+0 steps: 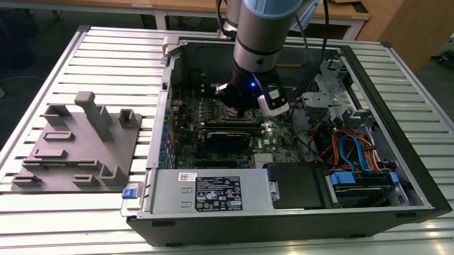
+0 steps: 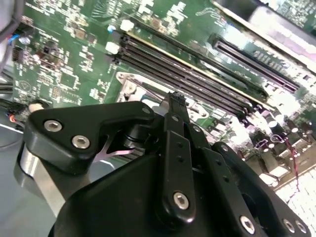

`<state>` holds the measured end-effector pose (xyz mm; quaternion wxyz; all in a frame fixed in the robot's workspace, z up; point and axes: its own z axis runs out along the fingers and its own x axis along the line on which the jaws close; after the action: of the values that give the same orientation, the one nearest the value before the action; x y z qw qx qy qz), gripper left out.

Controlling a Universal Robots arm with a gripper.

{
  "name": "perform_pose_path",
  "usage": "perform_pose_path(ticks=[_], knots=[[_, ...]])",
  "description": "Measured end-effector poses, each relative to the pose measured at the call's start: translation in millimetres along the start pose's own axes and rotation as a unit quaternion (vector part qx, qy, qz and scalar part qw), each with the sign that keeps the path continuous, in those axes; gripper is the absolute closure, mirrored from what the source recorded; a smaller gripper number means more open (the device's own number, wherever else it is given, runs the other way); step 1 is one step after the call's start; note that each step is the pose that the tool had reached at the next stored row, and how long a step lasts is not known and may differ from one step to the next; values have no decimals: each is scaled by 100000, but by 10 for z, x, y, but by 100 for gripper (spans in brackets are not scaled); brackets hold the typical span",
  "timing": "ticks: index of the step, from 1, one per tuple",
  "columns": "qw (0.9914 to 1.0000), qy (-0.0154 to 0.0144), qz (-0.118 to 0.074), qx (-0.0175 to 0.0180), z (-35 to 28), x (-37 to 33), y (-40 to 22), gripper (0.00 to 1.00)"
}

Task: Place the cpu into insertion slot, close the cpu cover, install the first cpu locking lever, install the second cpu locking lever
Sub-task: 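Install the second cpu locking lever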

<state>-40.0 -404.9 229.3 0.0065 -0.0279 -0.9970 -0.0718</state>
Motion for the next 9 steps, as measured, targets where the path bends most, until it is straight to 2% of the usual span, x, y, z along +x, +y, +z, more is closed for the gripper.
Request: perform_pose_path(ticks=[4, 9], knots=[[99999, 95, 7, -513, 10, 88, -21, 90], [99992, 361, 27, -1192, 21, 152, -58, 90]])
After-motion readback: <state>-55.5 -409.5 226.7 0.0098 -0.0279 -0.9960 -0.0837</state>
